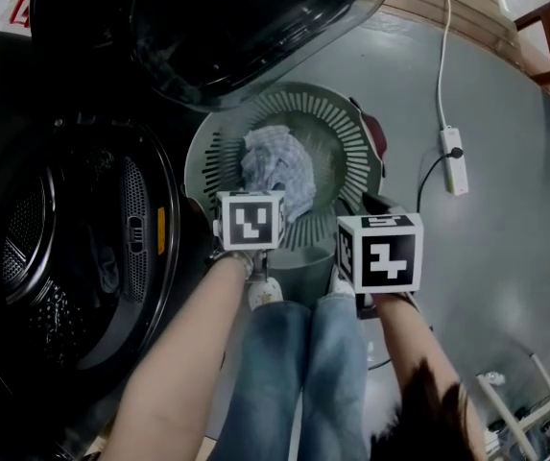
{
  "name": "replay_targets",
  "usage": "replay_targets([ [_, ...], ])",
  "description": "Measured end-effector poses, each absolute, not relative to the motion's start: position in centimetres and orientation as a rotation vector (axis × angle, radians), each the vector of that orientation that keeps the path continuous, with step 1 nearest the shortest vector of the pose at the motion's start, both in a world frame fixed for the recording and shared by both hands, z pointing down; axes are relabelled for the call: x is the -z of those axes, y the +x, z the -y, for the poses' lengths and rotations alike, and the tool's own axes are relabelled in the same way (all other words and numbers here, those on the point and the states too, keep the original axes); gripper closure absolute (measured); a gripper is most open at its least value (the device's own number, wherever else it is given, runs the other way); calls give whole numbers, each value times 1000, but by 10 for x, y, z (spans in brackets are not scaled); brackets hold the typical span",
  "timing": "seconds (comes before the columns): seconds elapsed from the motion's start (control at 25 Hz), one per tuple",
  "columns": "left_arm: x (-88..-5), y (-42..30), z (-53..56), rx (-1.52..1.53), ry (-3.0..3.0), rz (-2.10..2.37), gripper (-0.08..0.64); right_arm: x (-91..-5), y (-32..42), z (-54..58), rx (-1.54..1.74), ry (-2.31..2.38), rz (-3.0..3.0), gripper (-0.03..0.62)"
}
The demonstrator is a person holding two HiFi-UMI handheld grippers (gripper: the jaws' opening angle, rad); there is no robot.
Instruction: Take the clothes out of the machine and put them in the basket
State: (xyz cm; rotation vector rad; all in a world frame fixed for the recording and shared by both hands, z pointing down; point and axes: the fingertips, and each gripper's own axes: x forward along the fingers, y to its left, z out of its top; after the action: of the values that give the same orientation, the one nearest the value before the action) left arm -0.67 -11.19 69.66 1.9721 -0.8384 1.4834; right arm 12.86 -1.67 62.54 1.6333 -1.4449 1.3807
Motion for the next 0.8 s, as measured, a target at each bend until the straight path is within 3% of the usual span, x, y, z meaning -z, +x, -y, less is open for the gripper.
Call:
replay_targets([
  [0.08,-697,-6,111,-1460,1949,834,188,-625,128,16,-1378,1627,1442,437],
  [0.24,-690,6,114,-1353,1968,829,110,-624,128,15,-1374,1623,1438,443],
  [0.36,-684,2,114,-1341,1997,844,13,-623,124,12,-1373,1614,1438,448],
  [0.8,-650,-31,123,-1180,1978,983,-6,-622,90,19,-1337,1550,1485,451],
])
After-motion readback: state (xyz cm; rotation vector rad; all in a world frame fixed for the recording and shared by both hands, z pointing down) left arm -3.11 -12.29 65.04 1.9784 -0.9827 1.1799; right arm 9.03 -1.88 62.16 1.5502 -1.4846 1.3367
